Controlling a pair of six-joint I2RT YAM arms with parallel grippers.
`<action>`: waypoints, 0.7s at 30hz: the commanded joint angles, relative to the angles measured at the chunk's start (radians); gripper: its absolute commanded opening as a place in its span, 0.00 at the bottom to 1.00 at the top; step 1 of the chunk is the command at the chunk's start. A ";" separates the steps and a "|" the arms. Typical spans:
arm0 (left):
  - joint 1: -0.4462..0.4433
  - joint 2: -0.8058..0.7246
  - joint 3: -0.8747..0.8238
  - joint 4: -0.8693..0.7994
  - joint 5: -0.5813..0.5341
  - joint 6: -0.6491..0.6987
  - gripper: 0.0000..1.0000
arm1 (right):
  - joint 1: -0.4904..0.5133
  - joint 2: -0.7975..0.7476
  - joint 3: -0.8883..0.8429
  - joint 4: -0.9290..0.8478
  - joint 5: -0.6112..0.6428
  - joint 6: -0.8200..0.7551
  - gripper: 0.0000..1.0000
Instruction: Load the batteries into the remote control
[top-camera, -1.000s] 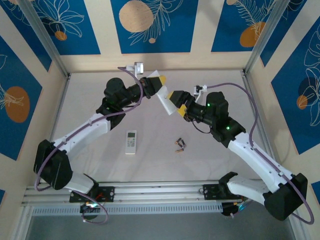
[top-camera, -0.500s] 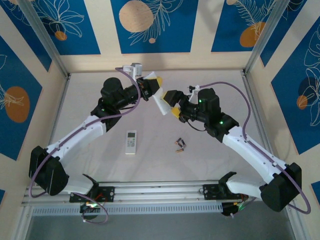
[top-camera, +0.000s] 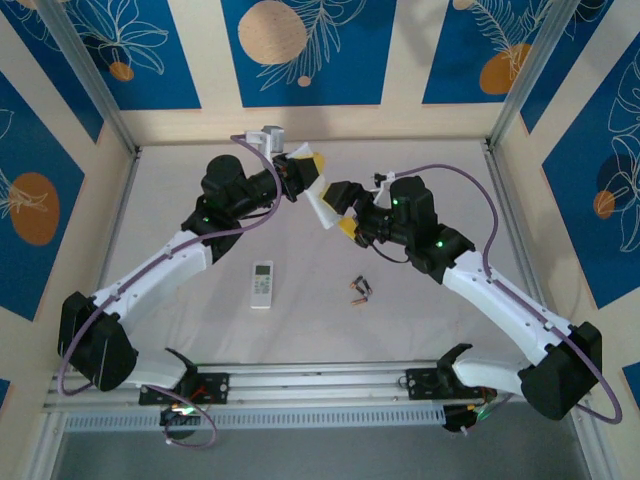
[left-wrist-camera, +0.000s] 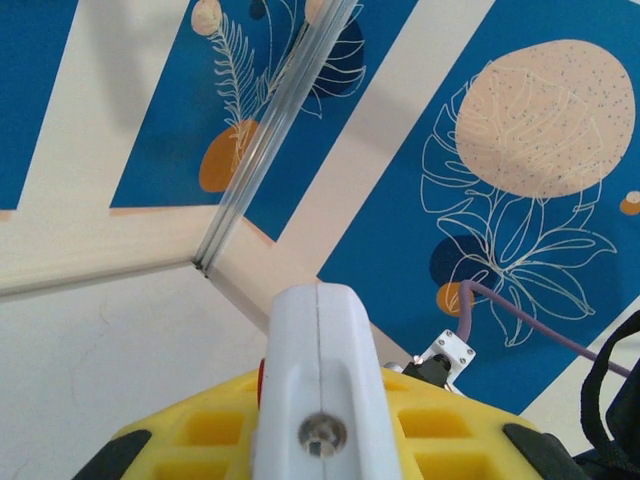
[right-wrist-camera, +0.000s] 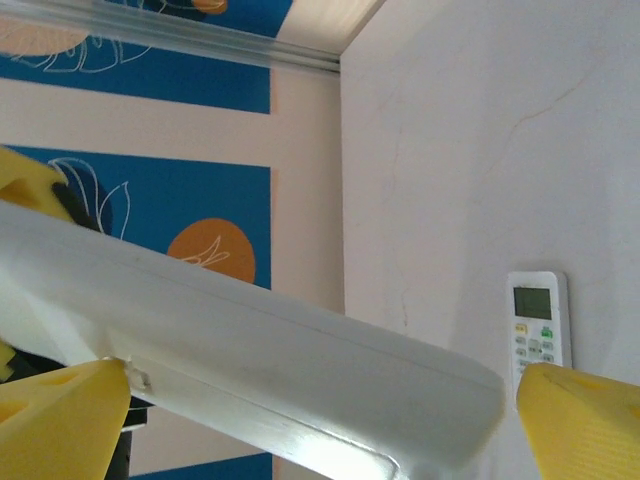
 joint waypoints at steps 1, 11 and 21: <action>-0.007 -0.052 -0.003 0.081 0.038 0.041 0.00 | -0.007 0.013 0.018 -0.099 0.065 0.047 0.99; -0.024 -0.045 0.003 0.078 0.101 0.160 0.00 | -0.006 0.067 0.070 -0.205 0.028 0.053 0.96; -0.061 -0.049 -0.022 0.060 0.097 0.351 0.02 | -0.008 0.166 0.099 -0.314 -0.001 0.089 0.89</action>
